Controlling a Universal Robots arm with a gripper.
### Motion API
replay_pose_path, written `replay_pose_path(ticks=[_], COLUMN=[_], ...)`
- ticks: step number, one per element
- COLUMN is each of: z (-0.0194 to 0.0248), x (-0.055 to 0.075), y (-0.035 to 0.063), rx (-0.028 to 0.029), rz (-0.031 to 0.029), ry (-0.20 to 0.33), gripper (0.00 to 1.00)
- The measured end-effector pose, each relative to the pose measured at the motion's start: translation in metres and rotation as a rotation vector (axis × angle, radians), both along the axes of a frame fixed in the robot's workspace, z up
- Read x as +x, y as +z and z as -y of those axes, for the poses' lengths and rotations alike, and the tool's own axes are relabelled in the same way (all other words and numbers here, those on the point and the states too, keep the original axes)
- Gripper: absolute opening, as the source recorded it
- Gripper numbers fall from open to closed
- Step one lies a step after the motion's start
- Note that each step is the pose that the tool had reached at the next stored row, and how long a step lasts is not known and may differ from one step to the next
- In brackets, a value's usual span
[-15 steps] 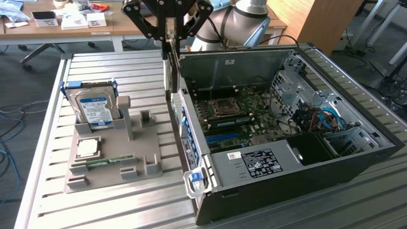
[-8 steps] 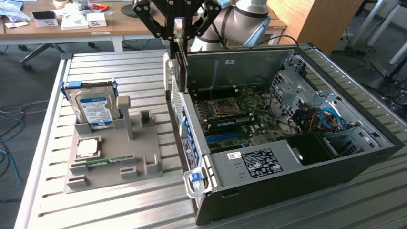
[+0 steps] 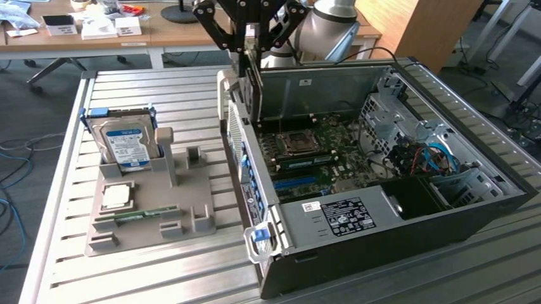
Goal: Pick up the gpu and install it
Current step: 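Pick up the gpu and move the gpu toward the slot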
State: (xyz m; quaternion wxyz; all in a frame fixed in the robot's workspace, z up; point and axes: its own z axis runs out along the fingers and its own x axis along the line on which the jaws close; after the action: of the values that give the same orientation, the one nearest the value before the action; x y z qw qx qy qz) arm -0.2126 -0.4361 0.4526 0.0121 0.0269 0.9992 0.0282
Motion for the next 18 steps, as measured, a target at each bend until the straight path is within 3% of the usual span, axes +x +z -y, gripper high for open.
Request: replay_pose_path(ticks=[18], z=[-0.0003], x=[0.045], y=[0.0000], rx=[0.0026], rz=[0.0000], ry=[0.000], gripper=[0.27])
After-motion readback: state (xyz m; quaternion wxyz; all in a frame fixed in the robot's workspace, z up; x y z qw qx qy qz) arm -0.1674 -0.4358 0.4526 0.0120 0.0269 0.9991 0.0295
